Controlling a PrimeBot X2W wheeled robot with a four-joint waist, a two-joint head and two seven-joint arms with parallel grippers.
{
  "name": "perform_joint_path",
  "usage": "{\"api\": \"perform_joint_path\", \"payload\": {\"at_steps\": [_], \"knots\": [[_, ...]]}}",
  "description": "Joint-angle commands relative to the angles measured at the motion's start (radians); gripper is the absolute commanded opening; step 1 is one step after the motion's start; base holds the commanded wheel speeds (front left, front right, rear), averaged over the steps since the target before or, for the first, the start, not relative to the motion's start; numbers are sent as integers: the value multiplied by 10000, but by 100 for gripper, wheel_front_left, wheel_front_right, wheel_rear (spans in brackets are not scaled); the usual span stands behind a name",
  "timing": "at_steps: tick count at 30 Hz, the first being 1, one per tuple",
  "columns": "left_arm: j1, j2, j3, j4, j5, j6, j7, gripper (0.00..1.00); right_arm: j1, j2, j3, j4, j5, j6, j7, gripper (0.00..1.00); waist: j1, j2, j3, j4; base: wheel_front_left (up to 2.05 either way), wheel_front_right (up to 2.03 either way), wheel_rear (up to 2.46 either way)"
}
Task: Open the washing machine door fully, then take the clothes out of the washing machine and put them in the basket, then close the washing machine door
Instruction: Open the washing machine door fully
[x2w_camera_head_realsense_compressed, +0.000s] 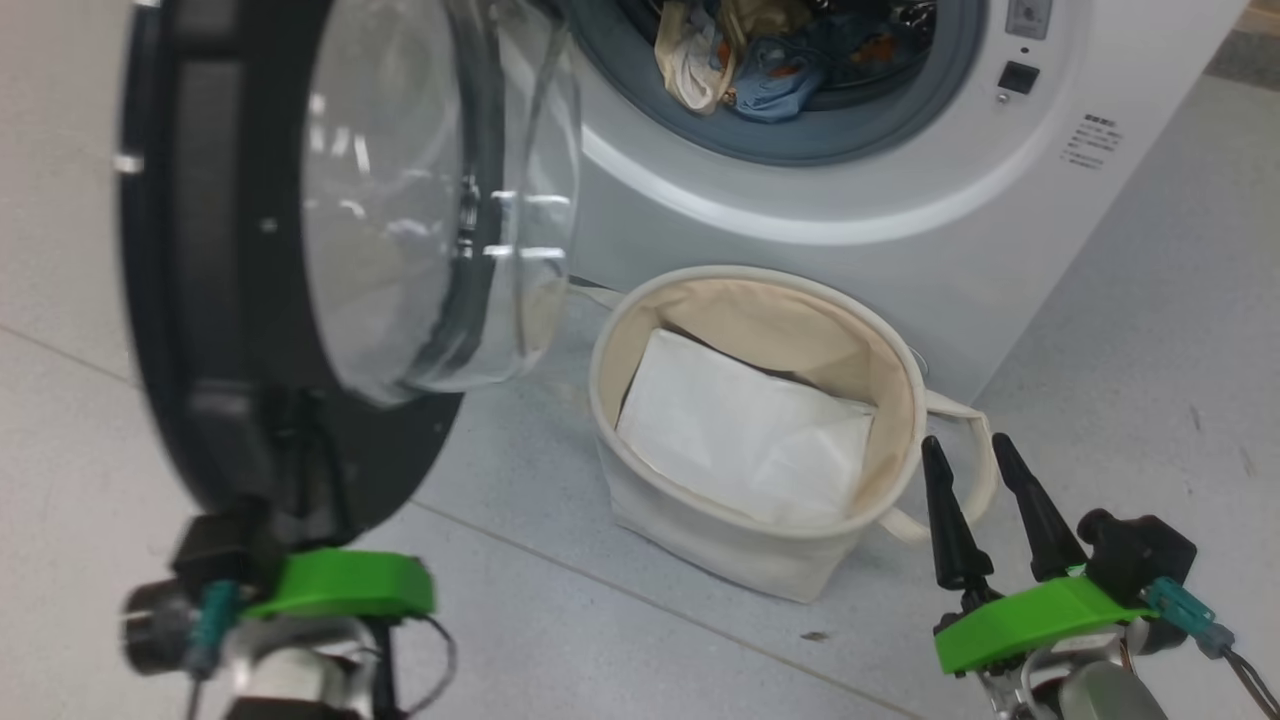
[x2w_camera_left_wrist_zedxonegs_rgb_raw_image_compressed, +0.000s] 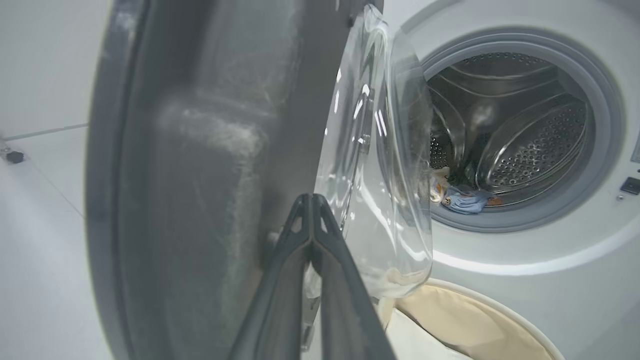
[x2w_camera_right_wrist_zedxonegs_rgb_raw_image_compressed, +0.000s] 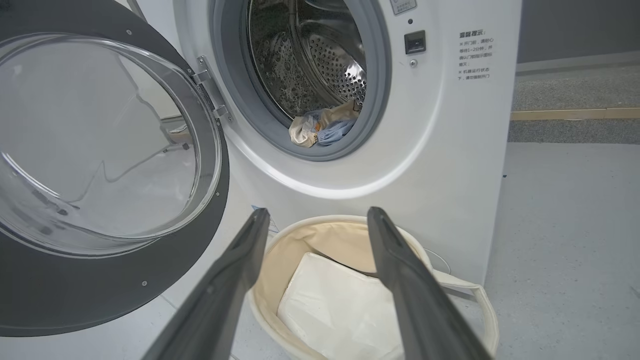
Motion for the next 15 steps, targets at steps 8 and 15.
{"api": "perform_joint_path", "payload": {"at_steps": [8,15], "knots": [[-645,1109,1730,-118,-485,151,-183,0,-331,20,79,-310,-211,6,-124,100,0,-1,507,-398,0,0,0],[-1154,1583,2692,453,-978,175,-204,0,-487,20,-89,-385,-485,6,-124,100,0,-1,1071,-546,0,0,0]]}}
